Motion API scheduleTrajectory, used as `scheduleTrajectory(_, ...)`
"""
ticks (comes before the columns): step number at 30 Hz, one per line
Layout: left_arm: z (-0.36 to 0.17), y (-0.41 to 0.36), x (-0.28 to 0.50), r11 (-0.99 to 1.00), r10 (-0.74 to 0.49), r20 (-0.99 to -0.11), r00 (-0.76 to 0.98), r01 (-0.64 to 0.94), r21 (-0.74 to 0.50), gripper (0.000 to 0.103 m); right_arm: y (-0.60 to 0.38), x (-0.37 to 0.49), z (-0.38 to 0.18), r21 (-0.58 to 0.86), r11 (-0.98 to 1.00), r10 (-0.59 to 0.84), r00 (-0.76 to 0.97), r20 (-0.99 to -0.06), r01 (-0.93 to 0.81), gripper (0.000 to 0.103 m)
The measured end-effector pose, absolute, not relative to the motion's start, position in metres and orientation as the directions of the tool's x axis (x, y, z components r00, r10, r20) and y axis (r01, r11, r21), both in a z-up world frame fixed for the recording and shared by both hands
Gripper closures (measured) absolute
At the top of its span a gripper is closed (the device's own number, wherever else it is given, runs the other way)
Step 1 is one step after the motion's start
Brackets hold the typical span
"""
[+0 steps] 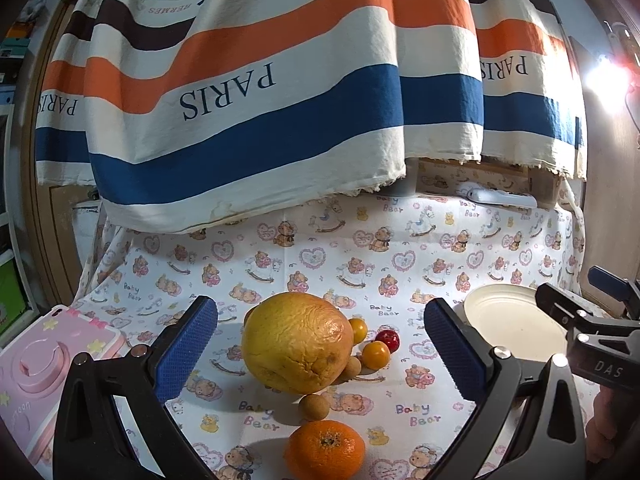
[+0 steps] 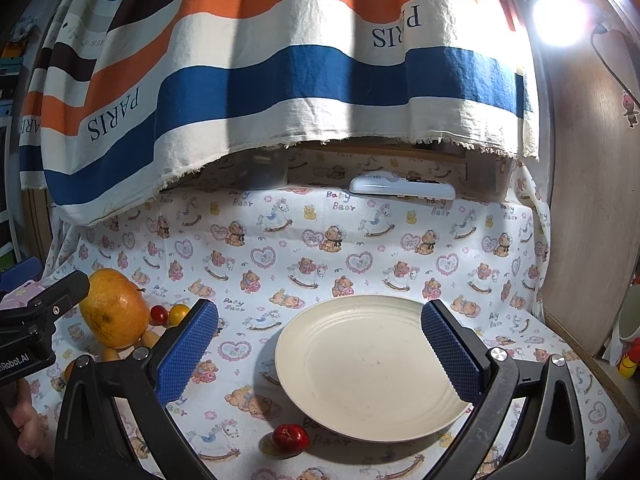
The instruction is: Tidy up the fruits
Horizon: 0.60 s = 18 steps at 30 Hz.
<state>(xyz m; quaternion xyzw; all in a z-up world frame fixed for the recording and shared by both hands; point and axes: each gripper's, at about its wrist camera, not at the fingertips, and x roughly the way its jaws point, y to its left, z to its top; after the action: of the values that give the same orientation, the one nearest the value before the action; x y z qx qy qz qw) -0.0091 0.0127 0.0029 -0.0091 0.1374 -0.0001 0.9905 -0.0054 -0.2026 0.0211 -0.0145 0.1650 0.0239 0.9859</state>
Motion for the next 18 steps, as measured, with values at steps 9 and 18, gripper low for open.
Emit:
scheduleTrajectory(9,0.006,0.003,-0.017,0.998,-0.02,-0.248,0.968,0.033,0.047,0.0,-0.202,-0.004,0.019,-0.017,0.997,0.059,0.934,-0.352,-0.07,0.001)
scheduleTrajectory(18,0.017,0.011,-0.02,0.997,-0.073,-0.312,0.947,0.072,-0.014,0.0,-0.214,-0.02,0.029,0.056,0.998,-0.015,0.955,-0.295,0.033,0.001)
